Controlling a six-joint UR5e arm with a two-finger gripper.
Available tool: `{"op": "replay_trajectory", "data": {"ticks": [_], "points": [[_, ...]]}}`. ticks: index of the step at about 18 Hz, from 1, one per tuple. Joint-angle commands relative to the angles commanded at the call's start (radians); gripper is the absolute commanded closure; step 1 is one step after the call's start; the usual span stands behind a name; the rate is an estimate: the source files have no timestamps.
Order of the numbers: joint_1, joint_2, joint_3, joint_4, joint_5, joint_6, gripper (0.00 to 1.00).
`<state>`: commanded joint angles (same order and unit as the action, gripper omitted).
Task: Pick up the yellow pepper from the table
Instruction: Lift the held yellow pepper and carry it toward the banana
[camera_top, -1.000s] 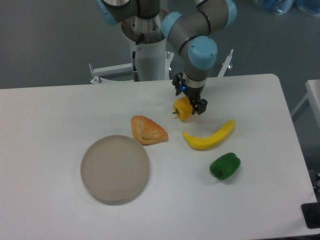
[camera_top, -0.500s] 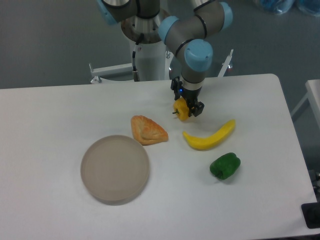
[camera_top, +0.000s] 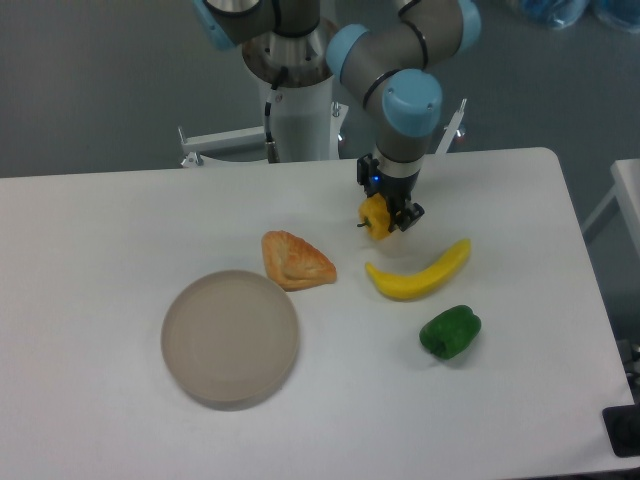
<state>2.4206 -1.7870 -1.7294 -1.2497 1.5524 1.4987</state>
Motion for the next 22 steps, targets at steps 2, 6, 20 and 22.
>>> {"op": "replay_trajectory", "data": {"ticks": [2, 6, 20, 22], "points": [[0.011, -0.032, 0.103, -0.089, 0.0, -0.003, 0.89], [0.008, -0.119, 0.293, -0.184, -0.002, -0.011, 0.89], [-0.026, -0.264, 0.485, -0.22, 0.0, -0.011, 0.9], [-0.026, -0.264, 0.487, -0.217, 0.0, -0.011, 0.9]]}}
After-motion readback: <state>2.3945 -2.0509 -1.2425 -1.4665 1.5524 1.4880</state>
